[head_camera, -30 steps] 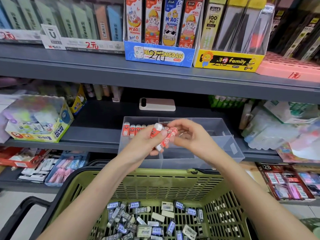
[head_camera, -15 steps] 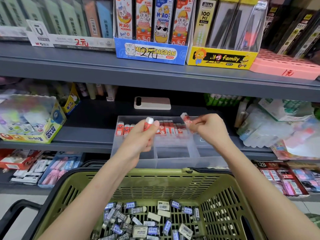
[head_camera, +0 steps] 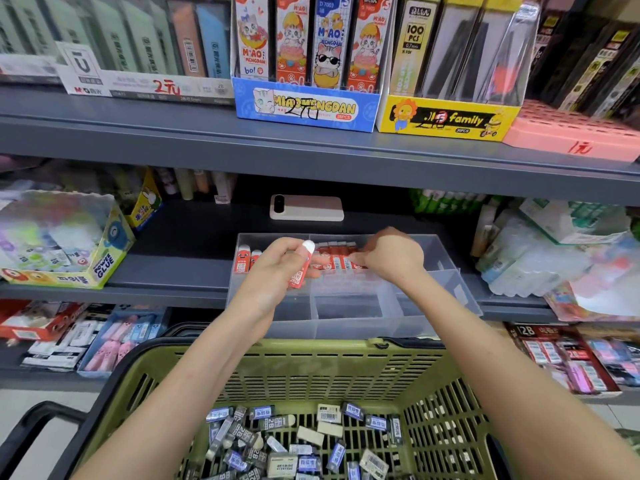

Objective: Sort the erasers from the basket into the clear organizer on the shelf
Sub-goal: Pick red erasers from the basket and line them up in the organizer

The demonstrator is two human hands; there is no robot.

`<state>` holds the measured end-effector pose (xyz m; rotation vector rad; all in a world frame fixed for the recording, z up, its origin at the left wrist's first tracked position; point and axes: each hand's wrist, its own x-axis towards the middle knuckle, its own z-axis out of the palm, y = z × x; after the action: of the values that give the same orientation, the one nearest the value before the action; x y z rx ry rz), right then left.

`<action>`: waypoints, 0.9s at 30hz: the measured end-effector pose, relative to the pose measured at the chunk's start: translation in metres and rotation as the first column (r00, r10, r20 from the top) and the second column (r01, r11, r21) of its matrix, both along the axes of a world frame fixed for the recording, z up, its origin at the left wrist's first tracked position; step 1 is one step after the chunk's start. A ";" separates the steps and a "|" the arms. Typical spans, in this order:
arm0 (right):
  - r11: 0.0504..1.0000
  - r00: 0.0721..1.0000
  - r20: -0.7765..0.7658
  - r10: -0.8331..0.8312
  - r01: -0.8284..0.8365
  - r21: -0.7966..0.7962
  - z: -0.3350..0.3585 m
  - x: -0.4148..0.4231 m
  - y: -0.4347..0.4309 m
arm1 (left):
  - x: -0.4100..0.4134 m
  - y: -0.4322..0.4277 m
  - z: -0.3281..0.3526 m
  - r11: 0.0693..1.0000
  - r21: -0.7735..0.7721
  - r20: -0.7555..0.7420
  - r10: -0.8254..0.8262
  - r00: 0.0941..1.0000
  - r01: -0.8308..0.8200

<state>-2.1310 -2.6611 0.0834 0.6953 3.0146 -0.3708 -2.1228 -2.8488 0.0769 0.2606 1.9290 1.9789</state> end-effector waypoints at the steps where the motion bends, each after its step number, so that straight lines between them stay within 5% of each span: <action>1: 0.999 0.999 0.000 0.041 -0.041 0.012 -0.001 0.002 0.001 | 0.000 -0.001 0.000 1.000 0.000 0.000 -0.004 1.000 0.004; 6: 0.983 0.976 -0.156 0.150 -0.131 0.125 0.006 0.016 -0.005 | -0.001 0.002 -0.003 0.999 0.035 -0.013 0.036 0.999 -0.035; 8: 0.947 0.913 -0.371 0.166 -0.253 -0.198 0.012 0.026 -0.018 | -0.001 0.001 -0.004 0.996 0.058 -0.045 0.070 0.997 -0.067; 10: 0.700 0.877 -0.463 0.130 -0.412 -0.583 0.020 0.035 -0.036 | -0.002 -0.001 -0.004 0.995 0.081 -0.067 0.058 0.996 -0.053; 12: 0.570 0.866 -0.478 0.147 -0.469 -0.675 0.023 0.037 -0.049 | -0.003 -0.006 -0.003 0.996 0.085 -0.080 0.038 0.996 -0.031; 16: 0.477 0.866 -0.485 0.124 -0.480 -0.736 0.027 0.024 -0.057 | -0.014 -0.022 0.003 0.998 0.063 -0.088 0.033 0.996 -0.028; 19: 0.573 0.889 -0.456 0.047 -0.398 -0.716 0.021 0.002 -0.056 | -0.027 -0.042 0.002 0.972 -0.152 -0.274 0.136 0.952 -0.182; 22: 0.690 0.917 -0.396 0.059 -0.324 -0.647 0.012 -0.020 -0.062 | -0.033 -0.064 -0.009 0.749 -0.528 -0.633 -0.032 0.774 -0.400; 24: 0.768 0.931 -0.350 0.108 -0.301 -0.565 0.005 -0.030 -0.067 | -0.031 -0.073 -0.018 0.625 -0.656 -0.667 -0.215 0.713 -0.425; 27: 0.787 0.950 -0.295 0.099 -0.256 -0.561 0.000 -0.040 -0.075 | -0.028 -0.079 -0.032 0.559 -0.736 -0.620 -0.330 0.712 -0.381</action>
<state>-2.1706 -2.7364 0.0832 0.3156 2.8544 -1.4094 -2.1505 -2.9281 0.0449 0.8057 3.1321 0.6843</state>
